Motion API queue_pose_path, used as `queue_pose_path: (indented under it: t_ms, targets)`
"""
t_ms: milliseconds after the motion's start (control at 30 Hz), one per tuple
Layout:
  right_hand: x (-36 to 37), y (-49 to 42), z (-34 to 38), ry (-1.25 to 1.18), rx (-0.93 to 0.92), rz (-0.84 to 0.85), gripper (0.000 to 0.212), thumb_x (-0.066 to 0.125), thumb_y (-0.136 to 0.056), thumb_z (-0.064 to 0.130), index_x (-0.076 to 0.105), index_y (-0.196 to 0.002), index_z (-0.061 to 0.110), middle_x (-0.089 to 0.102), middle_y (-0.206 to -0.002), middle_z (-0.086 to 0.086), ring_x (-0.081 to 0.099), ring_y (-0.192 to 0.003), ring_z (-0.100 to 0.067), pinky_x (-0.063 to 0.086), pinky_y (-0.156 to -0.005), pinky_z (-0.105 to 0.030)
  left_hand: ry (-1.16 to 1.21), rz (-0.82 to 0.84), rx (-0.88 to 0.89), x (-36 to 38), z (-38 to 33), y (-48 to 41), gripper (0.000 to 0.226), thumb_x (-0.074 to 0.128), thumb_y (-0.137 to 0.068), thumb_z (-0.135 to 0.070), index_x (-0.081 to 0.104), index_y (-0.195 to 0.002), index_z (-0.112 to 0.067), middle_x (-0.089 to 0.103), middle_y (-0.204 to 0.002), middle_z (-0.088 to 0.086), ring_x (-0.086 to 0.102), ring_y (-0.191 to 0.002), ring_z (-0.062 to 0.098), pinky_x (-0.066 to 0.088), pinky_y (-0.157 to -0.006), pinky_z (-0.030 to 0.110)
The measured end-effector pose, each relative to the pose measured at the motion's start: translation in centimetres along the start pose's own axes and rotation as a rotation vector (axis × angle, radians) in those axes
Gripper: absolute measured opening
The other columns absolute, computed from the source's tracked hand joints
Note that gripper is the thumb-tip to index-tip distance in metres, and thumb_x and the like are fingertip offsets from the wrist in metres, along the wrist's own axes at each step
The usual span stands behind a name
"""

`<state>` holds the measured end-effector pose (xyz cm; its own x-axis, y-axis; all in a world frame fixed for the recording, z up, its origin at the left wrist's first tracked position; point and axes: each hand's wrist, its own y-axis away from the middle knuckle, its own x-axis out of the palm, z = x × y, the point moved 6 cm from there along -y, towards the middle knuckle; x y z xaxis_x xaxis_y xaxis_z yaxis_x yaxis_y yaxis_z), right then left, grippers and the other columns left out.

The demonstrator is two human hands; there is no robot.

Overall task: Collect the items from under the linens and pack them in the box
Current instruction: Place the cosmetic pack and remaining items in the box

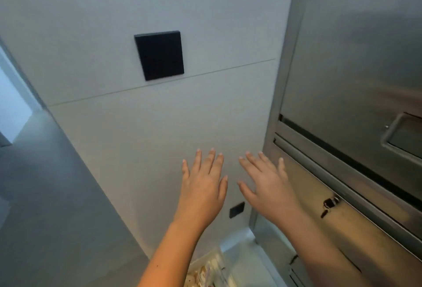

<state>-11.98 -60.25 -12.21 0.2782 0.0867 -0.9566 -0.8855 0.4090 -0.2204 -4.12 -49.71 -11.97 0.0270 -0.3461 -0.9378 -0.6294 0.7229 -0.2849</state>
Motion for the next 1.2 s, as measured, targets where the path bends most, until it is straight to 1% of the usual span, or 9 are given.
queue_pose_path:
  t_ms: [100,233,300,433,600,833,967,1100,1200]
  targets:
    - [-0.7,2.3,0.2,0.024,0.113,-0.020,0.055,0.036,-0.096,0.043,0.020,-0.146,0.028,0.015,-0.155,0.008,0.004,-0.143,-0.015,-0.004,-0.113,-0.047,0.034,0.036,0.126,0.0,-1.0,0.2,0.054,0.027,-0.099,-0.038,0.013,-0.148,-0.023,0.009,-0.157,-0.004,-0.004,-0.144,0.020,-0.004,-0.113,0.046]
    - [-2.0,6.5,-0.5,0.047,0.290,-0.056,0.055,0.038,-0.096,0.044,0.022,-0.146,0.028,0.015,-0.155,0.007,0.004,-0.144,-0.015,-0.001,-0.113,-0.047,0.160,0.083,0.304,0.4,-4.0,1.5,0.053,0.030,-0.098,-0.037,0.018,-0.147,-0.023,0.010,-0.156,-0.003,-0.004,-0.144,0.018,-0.005,-0.113,0.045]
    - [-2.9,8.9,-1.3,0.090,0.374,-0.053,0.055,0.036,-0.096,0.044,0.020,-0.147,0.029,0.012,-0.156,0.008,0.003,-0.144,-0.015,0.000,-0.113,-0.047,0.224,0.100,0.385,0.7,-6.2,2.3,0.052,0.032,-0.098,-0.037,0.020,-0.147,-0.023,0.011,-0.156,-0.004,-0.004,-0.144,0.017,-0.006,-0.113,0.044]
    - [-5.0,14.1,-3.2,0.127,0.557,-0.073,0.056,0.036,-0.096,0.044,0.018,-0.147,0.030,0.009,-0.156,0.009,0.001,-0.144,-0.014,-0.003,-0.113,-0.045,0.306,0.119,0.549,1.2,-11.1,4.3,0.053,0.033,-0.097,-0.038,0.020,-0.147,-0.024,0.011,-0.156,-0.004,-0.004,-0.144,0.017,-0.007,-0.112,0.042]
    - [-7.2,21.8,-4.4,0.173,0.759,-0.122,0.056,0.036,-0.096,0.044,0.016,-0.147,0.029,0.009,-0.157,0.008,0.001,-0.144,-0.014,-0.003,-0.114,-0.045,0.344,0.146,0.761,1.2,-17.6,7.9,0.056,0.032,-0.097,-0.040,0.014,-0.148,-0.025,0.006,-0.157,-0.005,-0.008,-0.143,0.017,-0.013,-0.108,0.039]
    - [-10.6,33.4,-4.7,0.232,0.999,-0.239,0.056,0.038,-0.096,0.044,0.019,-0.146,0.030,0.011,-0.156,0.009,0.002,-0.143,-0.013,-0.006,-0.112,-0.042,0.435,0.181,1.042,-0.6,-25.8,16.2,0.055,0.031,-0.098,-0.041,0.013,-0.147,-0.026,0.005,-0.157,-0.005,-0.012,-0.142,0.014,-0.017,-0.105,0.038]
    - [-12.0,41.1,-3.6,0.262,1.137,-0.261,0.055,0.036,-0.096,0.044,0.017,-0.147,0.031,0.010,-0.156,0.010,0.002,-0.143,-0.013,-0.004,-0.113,-0.045,0.487,0.224,1.152,-1.5,-29.7,21.8,0.056,0.032,-0.097,-0.041,0.011,-0.147,-0.028,0.003,-0.157,-0.007,-0.022,-0.131,0.006,-0.020,-0.104,0.037]
    - [-13.3,49.9,-1.5,0.285,1.266,-0.283,0.055,0.037,-0.096,0.043,0.018,-0.146,0.031,0.011,-0.156,0.010,0.002,-0.143,-0.013,-0.003,-0.114,-0.044,0.550,0.225,1.222,-3.1,-33.6,28.4,0.055,0.033,-0.097,-0.041,0.013,-0.147,-0.028,0.004,-0.156,-0.007,-0.020,-0.130,0.004,-0.020,-0.103,0.036]
    - [-14.7,56.3,0.6,0.304,1.342,-0.296,0.054,0.037,-0.096,0.043,0.020,-0.146,0.032,0.013,-0.155,0.011,0.004,-0.143,-0.012,0.000,-0.114,-0.044,0.615,0.271,1.275,-4.9,-36.0,34.5,0.054,0.035,-0.097,-0.038,0.017,-0.147,-0.027,0.007,-0.156,-0.006,-0.015,-0.137,0.007,-0.021,-0.103,0.035]
